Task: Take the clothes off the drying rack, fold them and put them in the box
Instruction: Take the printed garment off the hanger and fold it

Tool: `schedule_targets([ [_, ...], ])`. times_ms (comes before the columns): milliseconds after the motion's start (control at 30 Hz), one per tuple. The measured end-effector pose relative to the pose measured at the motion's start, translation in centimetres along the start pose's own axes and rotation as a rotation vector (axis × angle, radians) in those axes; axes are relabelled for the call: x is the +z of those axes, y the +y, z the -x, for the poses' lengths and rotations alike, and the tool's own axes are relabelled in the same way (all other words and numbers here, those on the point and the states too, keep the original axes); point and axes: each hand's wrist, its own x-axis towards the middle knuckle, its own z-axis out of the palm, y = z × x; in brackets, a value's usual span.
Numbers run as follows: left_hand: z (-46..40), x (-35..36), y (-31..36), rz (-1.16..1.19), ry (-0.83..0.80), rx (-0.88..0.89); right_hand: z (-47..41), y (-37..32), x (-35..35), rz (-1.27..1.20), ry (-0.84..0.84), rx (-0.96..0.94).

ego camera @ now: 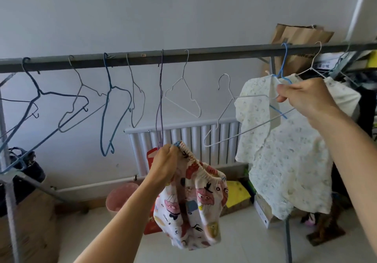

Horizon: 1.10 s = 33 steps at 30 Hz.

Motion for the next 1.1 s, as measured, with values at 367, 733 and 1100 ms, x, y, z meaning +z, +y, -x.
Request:
schedule_targets([
  [367, 0.0, 0.0, 1.2, -0.139, -0.122, 0.022, -2.6, -3.7, 7.2, 0.08, 0.193, -0.209],
  [733, 1.4, -1.7, 2.5, 0.006, -0.081, 0.194, -0.9, -3.9, 9.9, 0.285, 0.031, -0.191],
  [1100, 3.8, -7.3, 0.7, 0.026, -0.306, 0.234, 8.2, 2.7, 13.9, 0.149, 0.07, -0.183],
])
